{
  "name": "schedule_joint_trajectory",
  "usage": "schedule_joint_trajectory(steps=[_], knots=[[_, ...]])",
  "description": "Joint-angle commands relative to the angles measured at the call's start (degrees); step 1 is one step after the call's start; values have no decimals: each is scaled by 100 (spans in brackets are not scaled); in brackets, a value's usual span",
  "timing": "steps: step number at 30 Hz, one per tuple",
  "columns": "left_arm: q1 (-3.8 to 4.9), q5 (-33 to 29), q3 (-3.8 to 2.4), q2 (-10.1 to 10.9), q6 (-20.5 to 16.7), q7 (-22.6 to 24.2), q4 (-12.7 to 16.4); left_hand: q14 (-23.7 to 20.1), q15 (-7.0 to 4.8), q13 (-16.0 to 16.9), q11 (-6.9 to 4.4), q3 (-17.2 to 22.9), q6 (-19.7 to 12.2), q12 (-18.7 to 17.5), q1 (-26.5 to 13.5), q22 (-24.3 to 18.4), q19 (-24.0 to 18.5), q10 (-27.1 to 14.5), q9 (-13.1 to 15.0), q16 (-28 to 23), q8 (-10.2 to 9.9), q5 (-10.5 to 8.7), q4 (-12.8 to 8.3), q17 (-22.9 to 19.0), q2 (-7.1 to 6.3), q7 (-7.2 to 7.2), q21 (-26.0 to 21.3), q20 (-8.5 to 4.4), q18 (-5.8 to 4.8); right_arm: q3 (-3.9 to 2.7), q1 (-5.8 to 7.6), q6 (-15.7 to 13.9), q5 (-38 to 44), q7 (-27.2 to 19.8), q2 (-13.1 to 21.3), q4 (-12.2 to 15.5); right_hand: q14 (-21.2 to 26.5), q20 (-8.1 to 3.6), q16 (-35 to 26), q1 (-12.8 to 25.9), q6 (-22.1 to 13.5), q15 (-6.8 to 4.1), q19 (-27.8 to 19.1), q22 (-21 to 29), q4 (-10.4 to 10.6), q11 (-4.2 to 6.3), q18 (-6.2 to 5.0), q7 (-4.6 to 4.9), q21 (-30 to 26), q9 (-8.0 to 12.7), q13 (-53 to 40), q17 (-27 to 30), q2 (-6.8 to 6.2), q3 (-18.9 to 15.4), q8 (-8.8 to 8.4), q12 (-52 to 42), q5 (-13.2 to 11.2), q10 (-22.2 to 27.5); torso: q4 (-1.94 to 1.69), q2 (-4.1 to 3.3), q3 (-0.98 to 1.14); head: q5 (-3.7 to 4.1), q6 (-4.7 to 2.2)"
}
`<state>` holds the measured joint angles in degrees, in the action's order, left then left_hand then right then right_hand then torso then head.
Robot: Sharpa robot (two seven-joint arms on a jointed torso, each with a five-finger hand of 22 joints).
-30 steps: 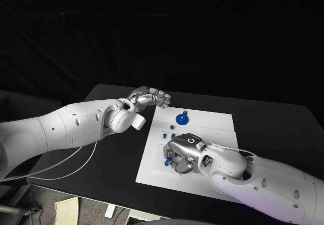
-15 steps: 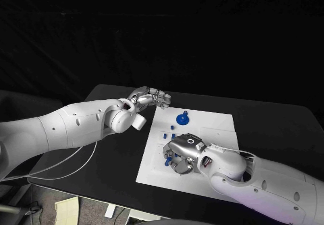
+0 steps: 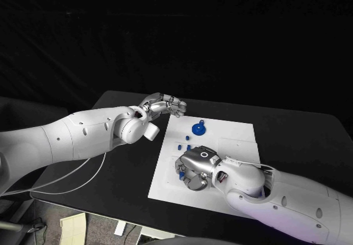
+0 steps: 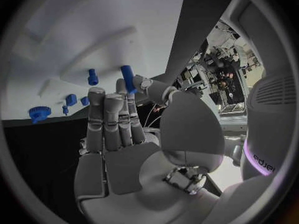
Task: Assemble the parts on the task board
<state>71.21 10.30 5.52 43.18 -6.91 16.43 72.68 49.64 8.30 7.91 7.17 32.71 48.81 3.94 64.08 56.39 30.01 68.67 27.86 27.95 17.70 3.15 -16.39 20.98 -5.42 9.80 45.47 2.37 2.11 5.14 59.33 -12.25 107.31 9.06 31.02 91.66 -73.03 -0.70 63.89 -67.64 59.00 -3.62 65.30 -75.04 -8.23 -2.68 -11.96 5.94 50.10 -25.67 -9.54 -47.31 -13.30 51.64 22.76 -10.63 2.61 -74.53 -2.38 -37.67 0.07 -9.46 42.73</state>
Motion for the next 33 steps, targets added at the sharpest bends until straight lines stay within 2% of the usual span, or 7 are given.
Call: schedule_joint_trajectory(steps=[1,7,10,14,18,29,33], knots=[[2,-35,-4,2,81,50,18,54,-5,-9,11,-24,-35,12,-16,9,11,-45,-8,-30,21,34,4,6,56,2,-20,12,95,82,-75,359,18,-58,-20,-23,11,-18,26,17,54,-25,-6,-98,-42,14,-304,-4,35,-4,6,-6,47,-8,15,-5,25,-29,-5,-2,2,1,8],[2,-35,-4,6,86,45,20,54,-5,-11,11,-25,-36,12,-16,10,12,-45,-8,-33,21,33,5,8,56,2,-21,12,95,83,-75,134,-143,-93,4,-51,32,-4,5,76,-41,14,-39,-93,-63,-28,-304,37,22,17,28,-3,36,-11,-49,61,32,88,2,-2,5,-5,13],[2,-35,-4,8,85,43,17,54,-5,-11,11,-25,-36,12,-16,10,12,-46,-8,-34,21,33,5,9,56,2,-21,12,95,83,-74,127,-248,-151,8,-59,30,10,0,193,-199,86,-44,-98,-93,-103,-304,112,30,59,72,-2,-100,-138,-148,159,62,263,4,-1,6,-5,10],[2,-35,-4,14,88,39,17,54,-5,-12,12,-26,-37,12,-17,11,12,-46,-9,-36,21,33,6,10,55,2,-22,12,94,83,-74,26,-340,-200,20,-59,50,23,5,534,-478,202,-82,-104,-217,-216,-304,229,51,119,154,-11,-251,-837,-296,326,99,567,4,-1,6,-5,10],[2,-35,-4,15,86,38,16,54,-5,-13,12,-26,-37,12,-18,11,12,-46,-9,-37,21,33,6,11,55,2,-22,13,94,83,-74,-112,-355,-196,30,-64,87,32,-1,594,-629,269,-139,-87,-313,-284,-304,295,20,159,222,-10,-242,-1251,-370,410,128,724,2,-3,7,5,-1],[2,-35,-4,14,112,23,102,54,-4,-15,13,-29,-39,12,-21,12,12,-47,-10,-42,20,32,7,15,53,3,-24,13,94,79,-74,-514,-384,-143,197,73,220,88,-55,479,-855,353,-244,-58,-294,-376,-304,389,-86,226,351,17,-334,-1372,-480,512,120,967,1,-3,5,18,-20],[2,-41,-4,28,99,25,63,54,-3,-16,13,-29,-40,11,-22,13,12,-48,-10,-44,20,32,8,16,55,4,-25,13,94,41,-73,-651,-404,-158,304,154,228,95,-54,467,-861,357,-248,-58,-282,-380,-304,393,-93,229,360,18,-338,-1366,-481,509,127,974,4,-1,5,23,-27]])
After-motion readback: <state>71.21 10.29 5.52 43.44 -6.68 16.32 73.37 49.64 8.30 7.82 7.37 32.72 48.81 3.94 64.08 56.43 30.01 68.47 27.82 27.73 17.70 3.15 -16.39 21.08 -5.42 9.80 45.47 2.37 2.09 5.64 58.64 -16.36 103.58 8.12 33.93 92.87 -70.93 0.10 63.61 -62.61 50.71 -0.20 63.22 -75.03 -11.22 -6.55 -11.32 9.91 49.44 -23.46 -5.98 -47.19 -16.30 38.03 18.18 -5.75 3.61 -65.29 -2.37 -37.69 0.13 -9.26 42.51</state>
